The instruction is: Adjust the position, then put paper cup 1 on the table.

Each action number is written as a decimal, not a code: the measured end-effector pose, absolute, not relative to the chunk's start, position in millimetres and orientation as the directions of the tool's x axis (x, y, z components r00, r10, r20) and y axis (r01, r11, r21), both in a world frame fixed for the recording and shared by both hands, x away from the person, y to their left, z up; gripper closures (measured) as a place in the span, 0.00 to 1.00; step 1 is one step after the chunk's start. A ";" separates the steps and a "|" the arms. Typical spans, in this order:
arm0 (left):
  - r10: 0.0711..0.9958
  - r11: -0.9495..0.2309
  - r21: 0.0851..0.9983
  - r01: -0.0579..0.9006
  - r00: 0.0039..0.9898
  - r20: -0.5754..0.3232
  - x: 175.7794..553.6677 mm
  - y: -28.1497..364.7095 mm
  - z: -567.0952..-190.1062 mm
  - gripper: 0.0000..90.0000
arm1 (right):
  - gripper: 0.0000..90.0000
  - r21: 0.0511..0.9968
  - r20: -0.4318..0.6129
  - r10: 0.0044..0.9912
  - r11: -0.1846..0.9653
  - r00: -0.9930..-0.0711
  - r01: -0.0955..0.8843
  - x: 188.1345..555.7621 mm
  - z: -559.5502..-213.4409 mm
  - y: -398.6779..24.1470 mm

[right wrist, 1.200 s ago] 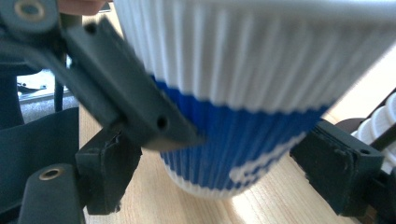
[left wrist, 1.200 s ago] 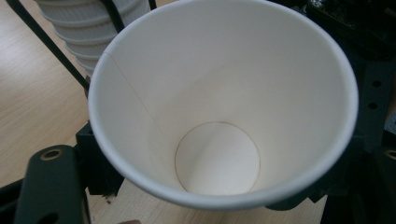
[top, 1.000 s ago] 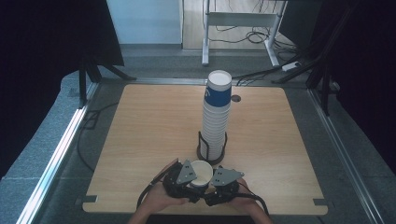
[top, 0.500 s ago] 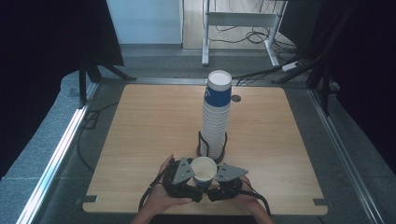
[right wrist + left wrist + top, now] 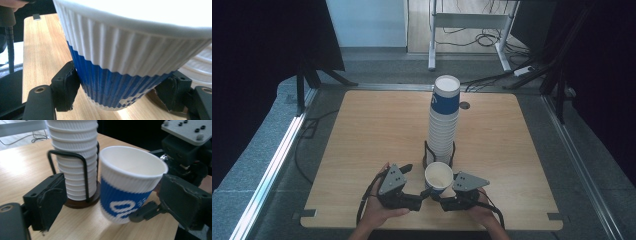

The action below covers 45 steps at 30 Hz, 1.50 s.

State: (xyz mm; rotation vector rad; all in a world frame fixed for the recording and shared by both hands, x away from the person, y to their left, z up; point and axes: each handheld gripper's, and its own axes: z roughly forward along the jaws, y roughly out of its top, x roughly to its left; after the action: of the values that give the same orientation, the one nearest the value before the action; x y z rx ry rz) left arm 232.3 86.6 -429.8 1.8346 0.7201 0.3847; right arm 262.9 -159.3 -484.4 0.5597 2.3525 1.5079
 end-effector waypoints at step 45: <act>0.712 -0.246 0.893 0.377 0.695 -0.098 248.2 112.0 -446.3 0.16 | 0.29 0.961 -0.040 0.656 0.231 -0.754 0.150 280.5 -460.0 -235.1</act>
State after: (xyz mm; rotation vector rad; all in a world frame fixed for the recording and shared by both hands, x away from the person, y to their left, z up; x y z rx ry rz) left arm 248.2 112.0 -446.3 1.8643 0.8527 0.4024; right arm 280.5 -235.1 -460.0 0.7394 2.0711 1.5409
